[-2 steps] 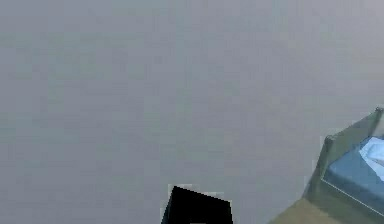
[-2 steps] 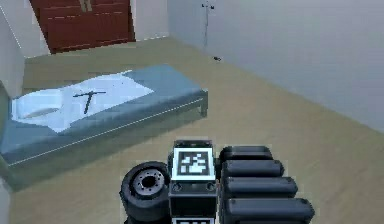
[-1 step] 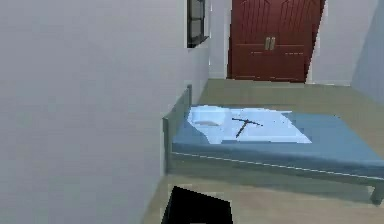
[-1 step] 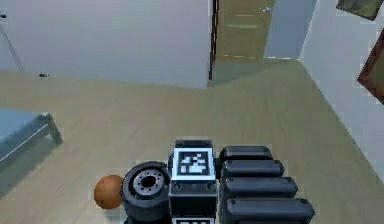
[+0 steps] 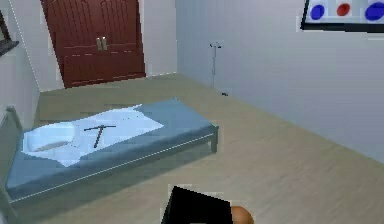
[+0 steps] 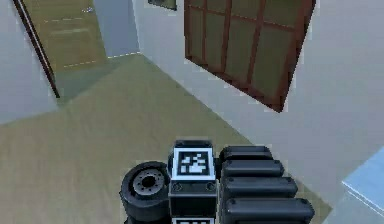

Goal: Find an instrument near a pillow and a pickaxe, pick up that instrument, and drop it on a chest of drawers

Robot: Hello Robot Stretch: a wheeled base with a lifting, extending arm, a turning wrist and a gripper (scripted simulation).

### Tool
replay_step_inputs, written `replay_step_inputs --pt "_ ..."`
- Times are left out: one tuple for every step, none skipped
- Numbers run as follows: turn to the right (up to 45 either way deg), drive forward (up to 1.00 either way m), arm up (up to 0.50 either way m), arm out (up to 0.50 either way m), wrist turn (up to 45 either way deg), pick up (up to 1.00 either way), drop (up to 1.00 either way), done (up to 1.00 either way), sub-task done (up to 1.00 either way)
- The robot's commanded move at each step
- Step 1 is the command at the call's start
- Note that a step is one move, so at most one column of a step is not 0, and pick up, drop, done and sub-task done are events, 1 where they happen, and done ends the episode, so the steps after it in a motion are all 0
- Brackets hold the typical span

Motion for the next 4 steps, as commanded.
replay_step_inputs --pt "45.0 0.00 0.00 0.00 0.0 0.00 0.00 0.00 0.00" --pt "45.0 0.00 0.00 0.00 0.0 0.00 0.00 0.00 0.00" --pt "45.0 0.00 0.00 0.00 0.0 0.00 0.00 0.00 0.00" --pt "24.0 0.00 0.00 0.00 0.0 0.00 0.00 0.00 0.00"
